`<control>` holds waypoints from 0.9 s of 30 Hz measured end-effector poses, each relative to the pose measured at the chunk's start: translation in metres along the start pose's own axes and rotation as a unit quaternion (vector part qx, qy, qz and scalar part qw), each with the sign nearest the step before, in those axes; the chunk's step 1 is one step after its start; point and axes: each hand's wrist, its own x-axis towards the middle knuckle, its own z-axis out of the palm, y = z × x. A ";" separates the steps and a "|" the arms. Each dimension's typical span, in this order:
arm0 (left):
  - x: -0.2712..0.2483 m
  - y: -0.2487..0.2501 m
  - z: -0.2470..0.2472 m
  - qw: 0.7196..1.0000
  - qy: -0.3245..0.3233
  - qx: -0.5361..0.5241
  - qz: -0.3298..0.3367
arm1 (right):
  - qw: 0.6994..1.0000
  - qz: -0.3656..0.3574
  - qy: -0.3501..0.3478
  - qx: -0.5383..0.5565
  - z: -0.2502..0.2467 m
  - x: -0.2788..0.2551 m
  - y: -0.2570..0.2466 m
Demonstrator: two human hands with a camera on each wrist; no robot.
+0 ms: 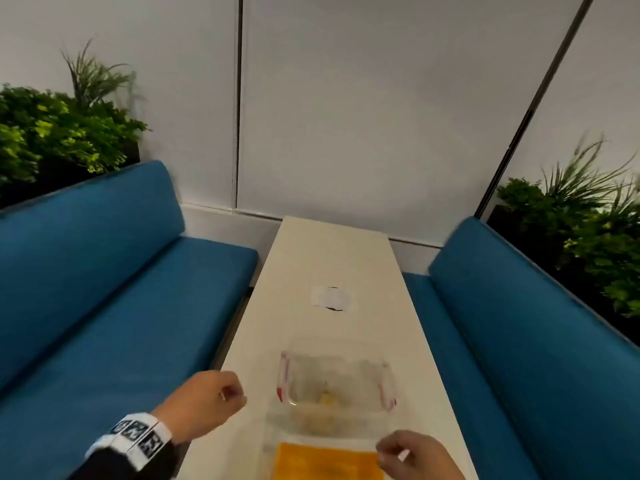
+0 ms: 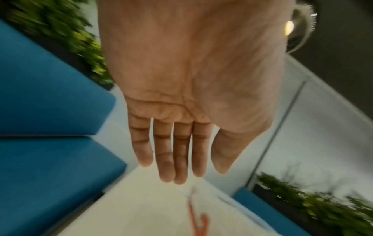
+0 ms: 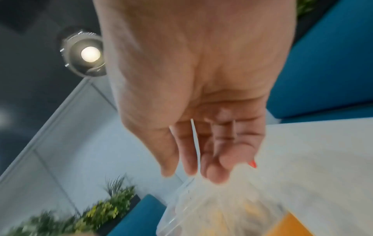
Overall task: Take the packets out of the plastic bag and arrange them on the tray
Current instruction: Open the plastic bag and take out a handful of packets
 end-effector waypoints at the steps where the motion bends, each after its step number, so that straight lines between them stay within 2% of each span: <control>1: 0.018 0.020 0.000 0.999 -0.009 0.002 0.038 | 1.000 -0.009 -0.015 0.010 0.017 0.006 -0.005; 2: 0.032 0.040 0.003 0.997 -0.018 0.035 0.065 | 0.998 -0.011 0.044 -0.046 0.038 0.014 -0.039; 3: 0.049 0.058 0.010 0.992 -0.040 0.063 0.097 | 0.996 -0.045 0.051 -0.064 0.051 0.028 -0.040; 7: 0.103 0.098 0.050 0.965 -0.087 0.195 0.151 | 0.991 -0.018 0.013 -0.134 0.074 0.060 -0.046; 10: 0.131 0.105 0.075 0.926 -0.132 0.326 0.135 | 0.986 -0.005 -0.012 -0.168 0.094 0.070 -0.050; 14: 0.145 0.109 0.094 0.901 -0.145 0.399 0.091 | 0.975 0.020 -0.040 -0.217 0.098 0.087 -0.041; 16: 0.146 0.110 0.094 0.905 -0.122 0.395 0.100 | 0.972 0.019 -0.046 -0.230 0.098 0.090 -0.039; 19: 0.139 0.121 0.077 0.940 -0.066 0.308 0.132 | 0.971 0.013 -0.027 -0.237 0.093 0.094 -0.033; 22: 0.128 0.134 0.041 0.965 0.043 0.200 0.164 | 0.977 0.008 0.000 -0.214 0.082 0.099 -0.026; 25: 0.113 0.141 -0.003 0.962 0.153 0.134 0.184 | 0.978 0.002 0.029 -0.208 0.068 0.107 -0.014; 27: 0.100 0.137 -0.028 0.958 0.200 0.117 0.172 | 0.977 0.007 0.052 -0.207 0.058 0.113 -0.004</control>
